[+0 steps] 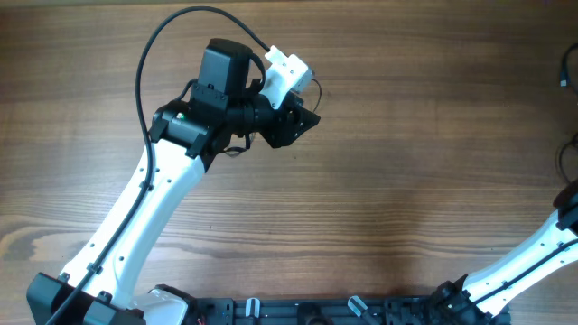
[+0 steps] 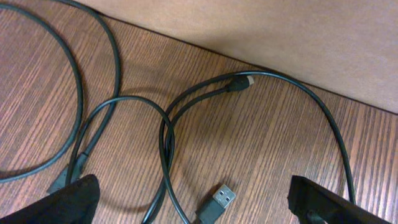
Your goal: Untangle cables
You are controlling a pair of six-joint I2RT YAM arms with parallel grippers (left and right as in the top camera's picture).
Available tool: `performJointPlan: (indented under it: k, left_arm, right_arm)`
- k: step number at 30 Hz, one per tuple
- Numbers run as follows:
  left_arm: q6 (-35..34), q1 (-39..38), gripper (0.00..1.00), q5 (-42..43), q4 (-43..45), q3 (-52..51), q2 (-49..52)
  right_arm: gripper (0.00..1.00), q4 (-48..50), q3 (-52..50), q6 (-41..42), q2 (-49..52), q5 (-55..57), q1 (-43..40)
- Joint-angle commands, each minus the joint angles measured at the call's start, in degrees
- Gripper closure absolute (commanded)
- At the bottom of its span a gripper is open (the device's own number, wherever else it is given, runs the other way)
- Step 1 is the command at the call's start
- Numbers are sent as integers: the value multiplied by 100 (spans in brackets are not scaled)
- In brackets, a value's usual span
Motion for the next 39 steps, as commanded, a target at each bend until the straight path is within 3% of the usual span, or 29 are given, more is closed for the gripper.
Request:
performJointPlan:
  k: [1, 4, 7, 14, 19, 20, 21, 22, 29, 39]
  left_arm:
    - [-35, -22, 51, 9, -4, 37, -116]
    - [4, -20, 51, -22, 0, 37, -116]
    - [33, -4, 37, -164, 46, 37, -116]
    - [181, 549, 28, -256, 431, 37, -116]
    - [181, 1161, 22, -833, 651, 37, -116]
    - [181, 1298, 18, -848, 647, 37, -116]
    - [184, 1458, 5, -852, 625, 37, -116]
    - [179, 1574, 1, -918, 621, 37, -116]
    - [160, 2153, 0, -1375, 511, 37, -114]
    - [160, 2924, 0, -2312, -166, 37, -114]
  right_arm:
    - [0, -144, 155, -50, 59, 31, 4]
    - [0, -492, 271, -31, -179, 33, 48]
    - [0, -931, 358, 114, -632, 61, 136]
    - [0, -2286, 356, 859, -1873, -553, 629]
    - [0, -3067, 356, 382, -2072, -1294, 1290]
    - [0, -3209, 356, 304, -2072, -1307, 1423]
    - [0, -3410, 356, 170, -2072, -1303, 1683]
    - [0, -3477, 356, 114, -2072, -1305, 1832]
    - [0, -3781, 356, -278, -2072, -1300, 3254]
    - [0, -3471, 354, -669, -2065, -1587, 5464]
